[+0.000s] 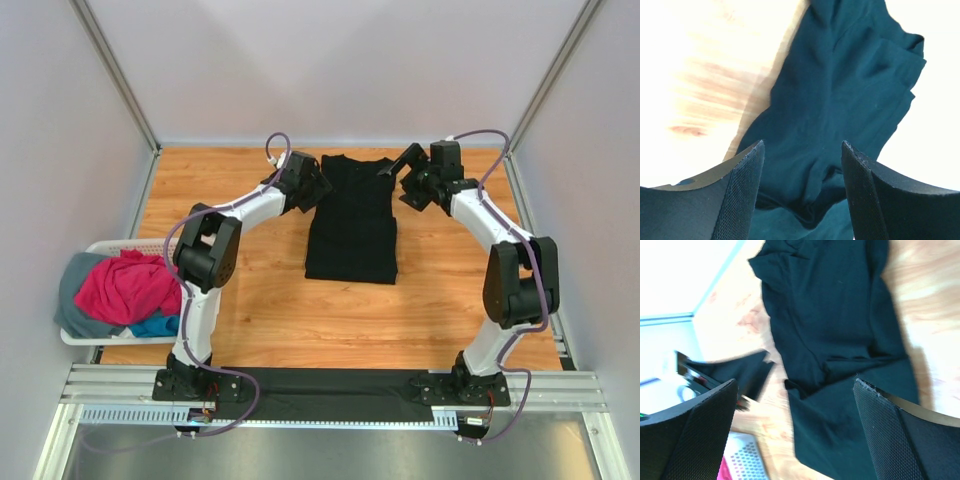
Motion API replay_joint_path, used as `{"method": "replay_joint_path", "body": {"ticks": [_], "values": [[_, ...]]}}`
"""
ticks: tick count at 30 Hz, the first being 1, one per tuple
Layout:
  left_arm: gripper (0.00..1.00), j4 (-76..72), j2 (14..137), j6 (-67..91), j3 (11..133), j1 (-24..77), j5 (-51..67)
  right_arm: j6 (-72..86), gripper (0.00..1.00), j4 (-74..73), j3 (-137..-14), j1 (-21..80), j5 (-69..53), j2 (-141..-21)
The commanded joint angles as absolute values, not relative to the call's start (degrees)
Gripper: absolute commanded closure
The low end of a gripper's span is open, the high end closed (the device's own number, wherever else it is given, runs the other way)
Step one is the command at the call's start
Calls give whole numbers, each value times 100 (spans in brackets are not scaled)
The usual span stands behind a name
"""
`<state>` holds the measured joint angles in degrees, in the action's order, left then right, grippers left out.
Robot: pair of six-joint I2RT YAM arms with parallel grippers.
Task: Fold and stack the t-shirts
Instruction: Fold the tshirt
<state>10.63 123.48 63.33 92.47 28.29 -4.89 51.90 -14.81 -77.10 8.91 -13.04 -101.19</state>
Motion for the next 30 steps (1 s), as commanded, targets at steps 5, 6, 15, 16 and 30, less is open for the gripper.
{"method": "replay_joint_path", "body": {"ticks": [5, 6, 15, 16, 30], "values": [[30, 1274, 11709, 5539, 9361, 2646, -870, 4044, 0, -2117, -7111, 870, -1054, -9247], [30, 1388, 11298, 5137, 9239, 2628, -914, 3808, 0, -2240, -7067, 870, -1203, -9133], [30, 1643, 9055, 3947, 7112, 3057, 272, 3252, 0, -3111, -5776, 879, -1881, -8316], [30, 1652, 8966, 3929, 6954, 3128, 333, 3252, 1, -3033, -5470, 879, -1924, -8254], [34, 1363, 9035, 4588, 5458, 3551, 158, 3419, 17, -2224, -4114, 1134, -2039, -8059]]}}
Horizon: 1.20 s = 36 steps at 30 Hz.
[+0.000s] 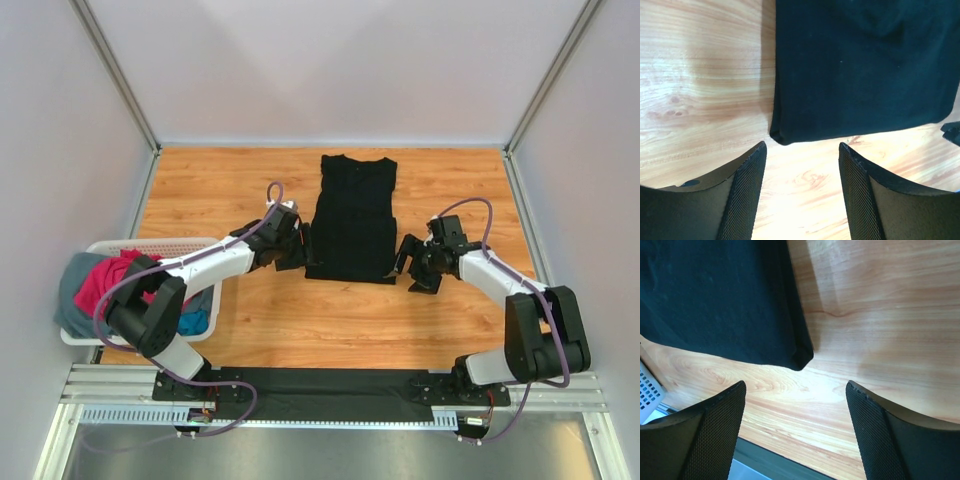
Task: Fold and stack the t-shirts
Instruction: Fold the tshirt
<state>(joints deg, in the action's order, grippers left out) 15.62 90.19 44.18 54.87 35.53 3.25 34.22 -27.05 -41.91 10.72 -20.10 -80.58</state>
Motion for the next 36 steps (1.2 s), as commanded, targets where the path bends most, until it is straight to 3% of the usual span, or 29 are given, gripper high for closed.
{"method": "replay_joint_path", "body": {"ticks": [1, 13, 24, 26, 27, 29, 32, 33, 36], "values": [[34, 1319, 9070, 4631, 5423, 3551, 176, 3428, 18, -2137, -4105, 1142, -2048, -8112], [35, 897, 9413, 4790, 5098, 3551, 413, 3542, 33, -1802, -4280, 1204, -2145, -8859], [45, 773, 9905, 4825, 5221, 3551, 352, 3472, 49, -1828, -4324, 1257, -2004, -9193], [50, 791, 9958, 4843, 5221, 3542, 317, 3428, 54, -1837, -4333, 1266, -1986, -9272], [53, 791, 9975, 4851, 5221, 3551, 299, 3428, 62, -1846, -4342, 1266, -1986, -9290], [64, 835, 9993, 4852, 5186, 3542, 229, 3393, 69, -1854, -4342, 1274, -1934, -9308], [84, 958, 9993, 4808, 5168, 3551, 141, 3270, 85, -2012, -4386, 1274, -1802, -9325], [97, 984, 9976, 4790, 5159, 3551, 132, 3252, 100, -2065, -4403, 1266, -1767, -9334], [100, 1142, 9862, 4755, 5054, 3551, 176, 3173, 100, -2249, -4386, 1257, -1749, -9352]]}}
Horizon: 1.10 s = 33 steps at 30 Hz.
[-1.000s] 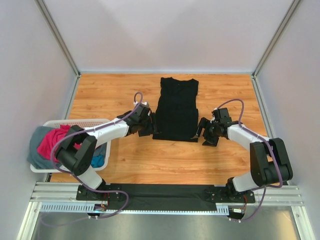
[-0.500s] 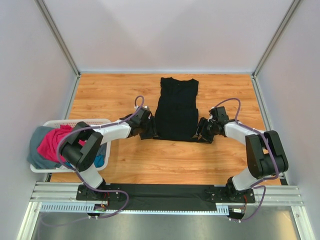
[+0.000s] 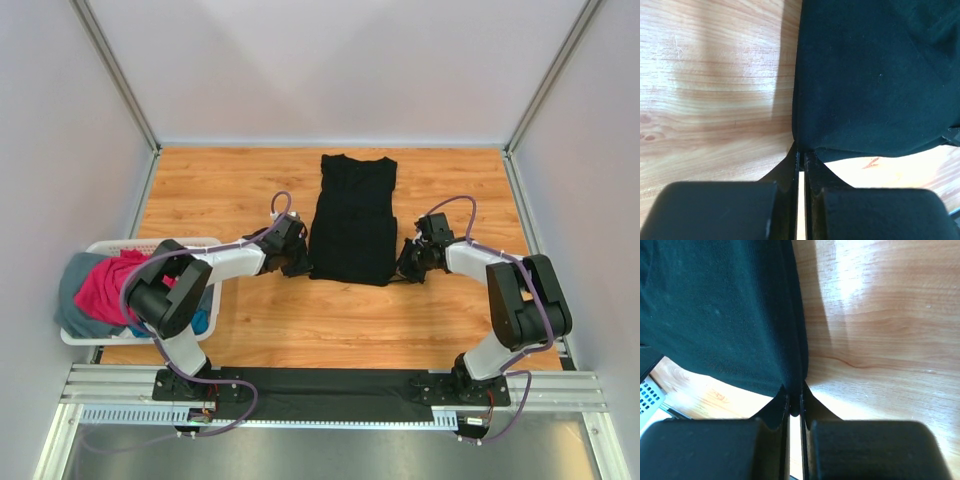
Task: Fold and stack the t-shirts
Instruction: Fold the tshirt
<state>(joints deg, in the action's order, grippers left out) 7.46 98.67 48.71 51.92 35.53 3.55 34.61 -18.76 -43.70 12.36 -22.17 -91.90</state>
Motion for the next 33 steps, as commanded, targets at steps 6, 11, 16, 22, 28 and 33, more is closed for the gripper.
{"method": "replay_joint_path", "body": {"ticks": [6, 11, 16, 22, 28, 33], "values": [[100, 2046, 9352, 4667, 4913, 3893, 36, 3129, 100, -2794, -4096, 1327, -1811, -9062], [100, 3031, 8808, 4641, 4782, 4411, -139, 3199, 100, -3304, -3807, 1669, -1863, -8517], [100, 3935, 8035, 4754, 4457, 4658, -141, 3603, 100, -3849, -3490, 2310, -1960, -7728], [100, 4814, 6603, 5482, 3973, 5228, -35, 3999, 100, -4622, -3138, 2689, -2100, -6656], [100, 5772, 5829, 6152, 4051, 5879, -158, 4306, 100, -5387, -3014, 2742, -2425, -5531], [100, 6503, 5625, 6240, 4822, 5897, -561, 4316, 100, -5906, -3734, 2760, -2251, -5308]]}}
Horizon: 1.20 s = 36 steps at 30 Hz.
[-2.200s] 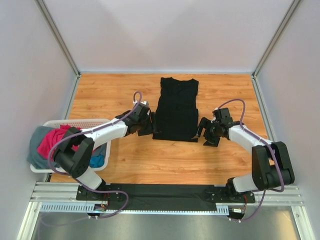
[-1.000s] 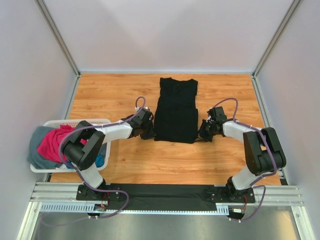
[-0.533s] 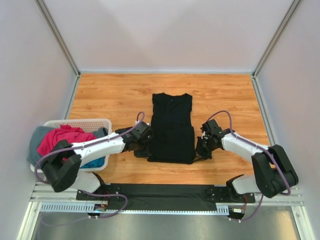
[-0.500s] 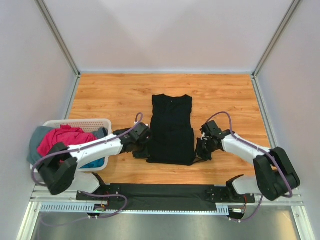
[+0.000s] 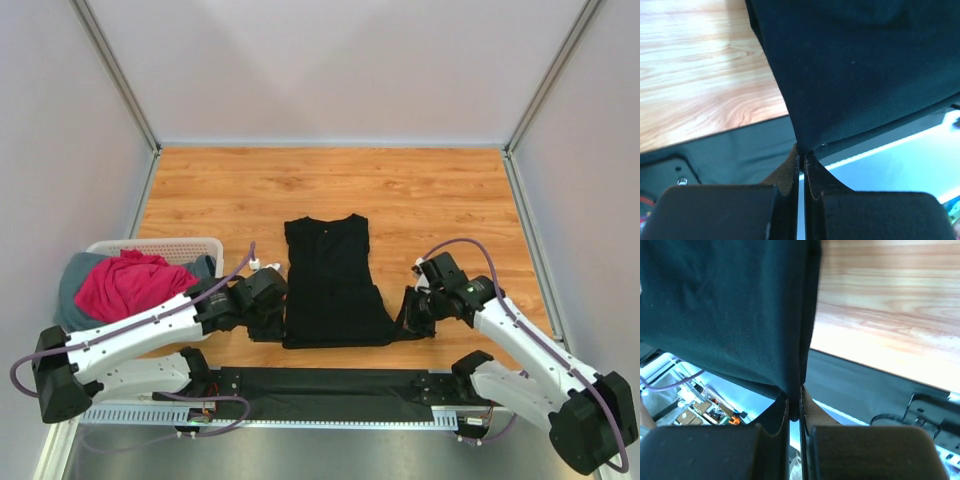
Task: Fold and stack the t-shirts
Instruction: Fold the tshirt
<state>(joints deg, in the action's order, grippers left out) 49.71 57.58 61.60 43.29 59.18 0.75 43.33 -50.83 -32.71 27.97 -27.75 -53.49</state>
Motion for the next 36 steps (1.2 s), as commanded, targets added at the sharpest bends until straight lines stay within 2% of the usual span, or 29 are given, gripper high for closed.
{"method": "replay_joint_path", "body": {"ticks": [1, 7, 15, 21, 36], "values": [[100, 6721, 5669, 6223, 4982, 5897, -806, 4246, 100, -5950, -3918, 2751, -2111, -5422], [100, 6936, 6055, 5890, 5836, 5599, -1590, 3833, 99, -6302, -5299, 2751, -1399, -6318], [100, 6100, 6239, 5371, 5932, 4677, -1423, 3428, 100, -5643, -6466, 2540, -1336, -7487], [100, 5880, 6688, 4790, 6346, 4220, -1617, 3375, 100, -5309, -6917, 2391, -1345, -7980], [100, 4914, 7786, 4307, 6688, 3446, -1125, 3524, 100, -4571, -7268, 1995, -1388, -8955]]}}
